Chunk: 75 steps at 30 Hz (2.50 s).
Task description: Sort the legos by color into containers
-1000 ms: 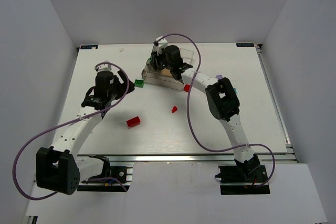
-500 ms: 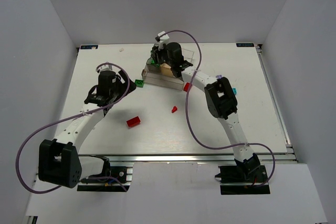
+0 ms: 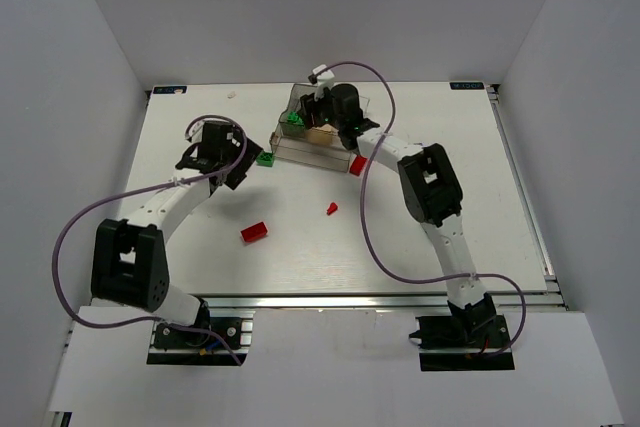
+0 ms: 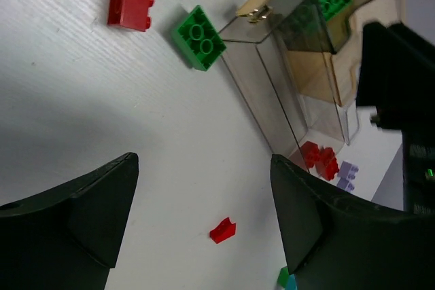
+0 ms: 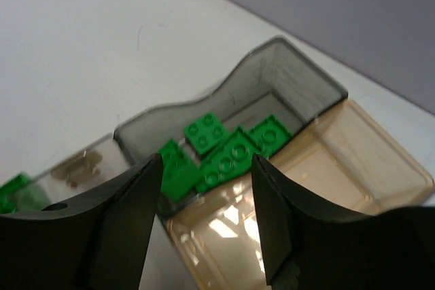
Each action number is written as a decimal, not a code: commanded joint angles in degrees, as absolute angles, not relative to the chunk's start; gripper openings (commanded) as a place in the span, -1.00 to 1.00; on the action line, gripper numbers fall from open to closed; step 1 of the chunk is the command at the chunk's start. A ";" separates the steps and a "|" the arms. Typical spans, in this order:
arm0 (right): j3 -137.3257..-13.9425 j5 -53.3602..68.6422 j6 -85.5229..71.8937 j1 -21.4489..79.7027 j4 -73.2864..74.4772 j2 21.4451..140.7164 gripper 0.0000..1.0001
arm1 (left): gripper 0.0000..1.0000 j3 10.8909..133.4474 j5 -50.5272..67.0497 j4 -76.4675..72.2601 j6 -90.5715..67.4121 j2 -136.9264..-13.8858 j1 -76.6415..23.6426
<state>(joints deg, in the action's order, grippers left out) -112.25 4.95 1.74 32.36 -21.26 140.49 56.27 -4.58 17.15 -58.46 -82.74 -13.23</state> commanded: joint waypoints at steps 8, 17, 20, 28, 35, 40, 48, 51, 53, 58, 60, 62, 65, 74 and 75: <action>-83.80 23.19 -1.32 24.17 -27.25 111.46 0.17 | 0.69 75.81 -9.05 37.69 -80.23 -99.81 -13.01; -67.95 27.51 -1.32 19.43 -24.79 95.28 0.28 | 0.69 92.36 -10.19 45.61 -84.81 -113.72 -13.01; -64.87 27.60 -0.88 17.41 -24.09 91.33 0.28 | 0.68 95.96 -10.90 48.77 -86.31 -115.92 -12.49; -62.58 28.83 -1.49 13.19 -23.73 88.68 0.28 | 0.65 102.74 -10.90 54.57 -87.98 -122.68 -12.48; -61.09 29.36 -2.55 10.72 -24.70 87.37 0.28 | 0.60 106.17 -11.16 57.13 -88.42 -126.30 -12.48; -60.47 29.62 -3.78 9.06 -25.31 87.01 0.28 | 0.54 107.66 -11.16 57.65 -88.33 -128.23 -12.48; -59.68 30.23 -4.22 7.82 -25.40 86.31 0.27 | 0.02 106.88 -10.28 58.10 -88.42 -129.11 -12.48; -59.59 30.67 -4.13 7.47 -25.22 86.22 0.26 | -0.19 105.91 -10.72 57.92 -88.33 -127.54 -12.48; -59.59 31.20 -3.25 7.21 -24.88 86.13 0.26 | -0.42 105.30 -11.68 57.22 -87.28 -126.13 -12.48; -59.50 31.55 -0.62 7.12 -23.29 85.96 0.27 | -0.87 104.24 -15.46 52.66 -80.87 -118.31 -12.48; -59.50 31.29 -0.35 7.03 -22.76 85.87 0.28 | -1.00 103.10 -16.17 50.55 -76.39 -115.76 -12.48; -59.33 31.20 -0.26 6.86 -22.59 85.96 0.27 | -1.00 102.75 -17.57 48.35 -72.19 -112.86 -12.48; -59.06 31.20 -0.26 6.77 -22.15 86.04 0.28 | -1.00 102.04 -18.54 43.61 -65.43 -110.57 -12.48; -59.24 31.03 2.02 6.77 -20.92 86.48 0.29 | -1.00 104.93 -3.37 21.11 -45.47 -114.76 -13.62; -59.24 30.76 2.20 6.59 -20.74 86.57 0.30 | -0.97 106.42 -1.95 20.31 -44.48 -116.18 -13.62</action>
